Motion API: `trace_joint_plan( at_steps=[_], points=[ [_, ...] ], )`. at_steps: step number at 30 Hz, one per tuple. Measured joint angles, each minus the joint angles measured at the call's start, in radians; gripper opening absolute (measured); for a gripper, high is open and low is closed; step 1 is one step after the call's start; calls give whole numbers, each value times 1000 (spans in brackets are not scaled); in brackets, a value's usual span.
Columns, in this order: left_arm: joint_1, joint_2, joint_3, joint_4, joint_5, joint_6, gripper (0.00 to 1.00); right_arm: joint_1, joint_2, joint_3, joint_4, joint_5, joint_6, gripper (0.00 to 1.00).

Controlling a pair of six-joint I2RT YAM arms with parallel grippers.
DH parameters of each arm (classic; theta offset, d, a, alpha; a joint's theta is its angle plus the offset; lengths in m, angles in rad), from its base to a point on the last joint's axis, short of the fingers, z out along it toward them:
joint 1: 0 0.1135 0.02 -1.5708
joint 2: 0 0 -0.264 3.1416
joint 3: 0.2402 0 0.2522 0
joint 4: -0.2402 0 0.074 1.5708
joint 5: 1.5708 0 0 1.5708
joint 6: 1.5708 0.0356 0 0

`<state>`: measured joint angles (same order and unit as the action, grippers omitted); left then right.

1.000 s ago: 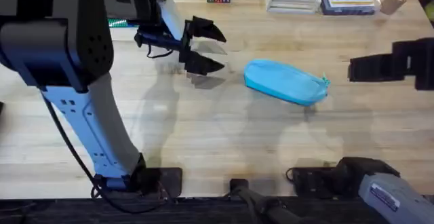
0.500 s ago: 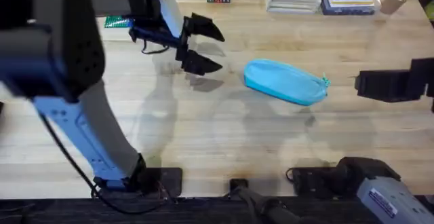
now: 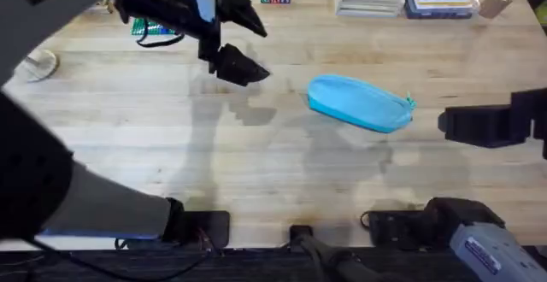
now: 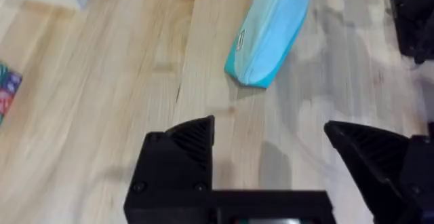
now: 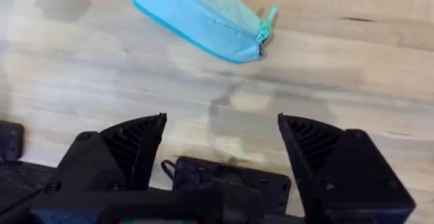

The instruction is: Unzip the bag, pick up the pens from the table one at a time and place them inside, then zip the bag closed.

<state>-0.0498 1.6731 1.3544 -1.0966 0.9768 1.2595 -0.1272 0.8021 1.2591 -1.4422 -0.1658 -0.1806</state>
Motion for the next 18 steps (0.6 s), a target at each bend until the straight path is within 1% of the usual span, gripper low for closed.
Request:
trace_joint_plan(
  at_steps=[6,8,13,16,18],
  points=[
    [0,-96,0,-1,-159,-276,998,0,0,0,-9,0,0,997],
    [0,-124,0,-1,-199,-355,998,0,0,0,-9,0,0,997],
    [0,-172,0,-4,-247,-513,997,0,0,0,-18,0,0,997],
    [0,-180,0,-9,-271,-643,996,0,0,0,-39,0,0,997],
    [0,-180,0,-12,-304,-733,996,0,0,0,-40,0,0,997]
  ],
)
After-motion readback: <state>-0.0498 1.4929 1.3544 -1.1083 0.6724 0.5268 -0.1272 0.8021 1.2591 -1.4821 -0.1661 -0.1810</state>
